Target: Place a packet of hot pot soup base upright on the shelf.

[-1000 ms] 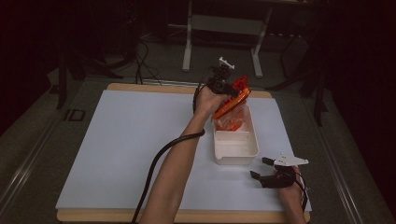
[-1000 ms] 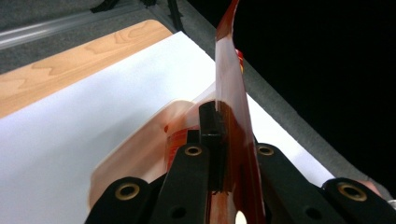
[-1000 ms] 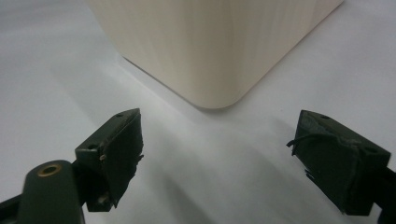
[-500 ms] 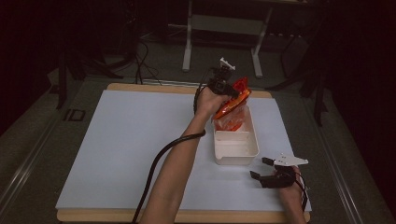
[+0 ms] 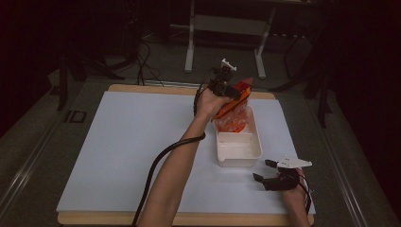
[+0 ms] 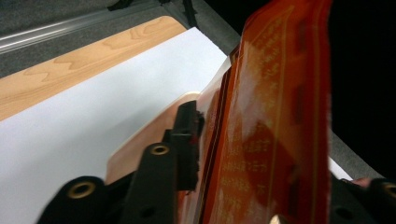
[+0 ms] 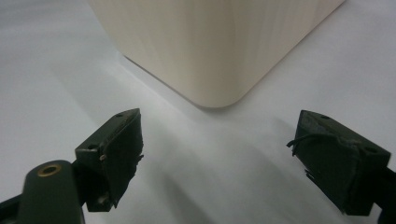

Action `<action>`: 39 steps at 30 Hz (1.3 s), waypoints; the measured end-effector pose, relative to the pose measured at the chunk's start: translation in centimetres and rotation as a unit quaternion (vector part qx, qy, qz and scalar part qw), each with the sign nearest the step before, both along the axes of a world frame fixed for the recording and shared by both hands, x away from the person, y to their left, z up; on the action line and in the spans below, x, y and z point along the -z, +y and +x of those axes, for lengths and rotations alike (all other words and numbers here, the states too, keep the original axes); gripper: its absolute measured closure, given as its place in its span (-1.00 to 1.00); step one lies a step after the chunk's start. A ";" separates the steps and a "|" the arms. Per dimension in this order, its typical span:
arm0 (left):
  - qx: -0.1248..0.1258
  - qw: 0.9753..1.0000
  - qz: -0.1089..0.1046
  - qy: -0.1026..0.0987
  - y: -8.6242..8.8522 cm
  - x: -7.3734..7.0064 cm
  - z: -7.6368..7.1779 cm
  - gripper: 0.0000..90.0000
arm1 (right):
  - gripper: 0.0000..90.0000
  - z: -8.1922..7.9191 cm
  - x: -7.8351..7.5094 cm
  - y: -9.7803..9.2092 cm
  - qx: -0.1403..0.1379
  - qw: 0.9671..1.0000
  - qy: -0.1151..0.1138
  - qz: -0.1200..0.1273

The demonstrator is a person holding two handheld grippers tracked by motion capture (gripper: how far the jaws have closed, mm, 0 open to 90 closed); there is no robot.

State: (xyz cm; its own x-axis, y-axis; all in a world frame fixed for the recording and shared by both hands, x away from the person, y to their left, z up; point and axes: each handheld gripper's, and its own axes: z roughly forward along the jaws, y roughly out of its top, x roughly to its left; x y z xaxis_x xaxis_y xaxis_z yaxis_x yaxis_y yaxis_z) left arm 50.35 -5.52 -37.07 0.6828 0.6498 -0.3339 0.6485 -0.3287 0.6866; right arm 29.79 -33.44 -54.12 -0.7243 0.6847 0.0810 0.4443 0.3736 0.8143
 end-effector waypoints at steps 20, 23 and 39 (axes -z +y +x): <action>0.016 0.995 -0.015 -0.097 2.3 -4.3 -3.3 0.33 | -0.65 0.0 0.0 0.0 -0.001 1.000 0.001 -0.002; 0.011 0.993 -0.005 -0.113 2.9 -4.8 -3.8 0.33 | -0.65 0.0 0.0 0.0 0.000 1.000 0.001 -0.002; -0.019 0.989 -0.012 -0.147 8.8 -5.3 -7.0 0.31 | -0.65 0.0 0.0 0.0 0.005 1.000 -0.001 0.002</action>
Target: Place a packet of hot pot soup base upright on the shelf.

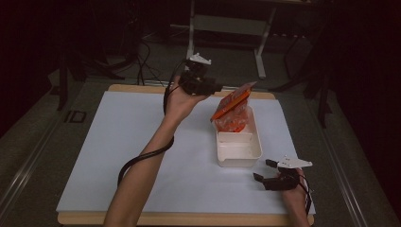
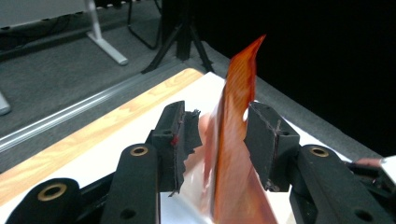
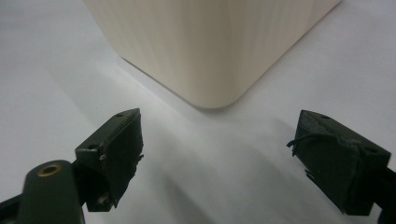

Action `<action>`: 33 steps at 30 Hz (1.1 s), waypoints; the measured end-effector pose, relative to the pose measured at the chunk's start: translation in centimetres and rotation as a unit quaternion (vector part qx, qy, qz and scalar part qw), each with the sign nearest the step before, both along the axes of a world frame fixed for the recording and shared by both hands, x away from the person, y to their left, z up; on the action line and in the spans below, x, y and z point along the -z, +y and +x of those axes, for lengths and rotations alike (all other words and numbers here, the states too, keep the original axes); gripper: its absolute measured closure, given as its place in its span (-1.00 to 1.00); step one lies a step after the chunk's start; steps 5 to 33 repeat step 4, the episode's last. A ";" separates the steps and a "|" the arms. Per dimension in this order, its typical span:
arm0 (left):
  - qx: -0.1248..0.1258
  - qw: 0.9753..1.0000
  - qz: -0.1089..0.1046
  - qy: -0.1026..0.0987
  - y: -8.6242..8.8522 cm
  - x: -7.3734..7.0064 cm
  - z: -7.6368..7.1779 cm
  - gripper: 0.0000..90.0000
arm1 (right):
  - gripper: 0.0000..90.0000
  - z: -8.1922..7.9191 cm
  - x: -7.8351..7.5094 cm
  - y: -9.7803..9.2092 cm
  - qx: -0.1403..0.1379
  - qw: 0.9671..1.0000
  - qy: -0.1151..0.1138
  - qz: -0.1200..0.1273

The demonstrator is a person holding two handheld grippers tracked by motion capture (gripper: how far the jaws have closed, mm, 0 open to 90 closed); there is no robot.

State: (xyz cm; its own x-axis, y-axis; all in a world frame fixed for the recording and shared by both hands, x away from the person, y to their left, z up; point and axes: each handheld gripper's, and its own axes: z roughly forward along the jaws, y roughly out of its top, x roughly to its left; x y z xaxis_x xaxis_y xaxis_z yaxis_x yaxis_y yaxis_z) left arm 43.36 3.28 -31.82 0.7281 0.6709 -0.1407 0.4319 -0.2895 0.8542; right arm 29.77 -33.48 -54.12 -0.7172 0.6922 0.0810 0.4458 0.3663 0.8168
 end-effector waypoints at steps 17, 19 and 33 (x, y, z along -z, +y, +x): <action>-0.010 1.000 0.004 -0.008 1.8 0.8 -1.4 0.31 | -0.65 0.0 0.0 -0.1 0.002 1.000 0.000 0.004; -0.010 1.000 0.004 -0.008 1.8 0.8 -1.4 0.31 | -0.65 0.0 0.0 -0.1 0.002 1.000 0.000 0.004; -0.010 1.000 0.004 -0.008 1.8 0.8 -1.4 0.31 | -0.65 0.0 0.0 -0.1 0.002 1.000 0.000 0.004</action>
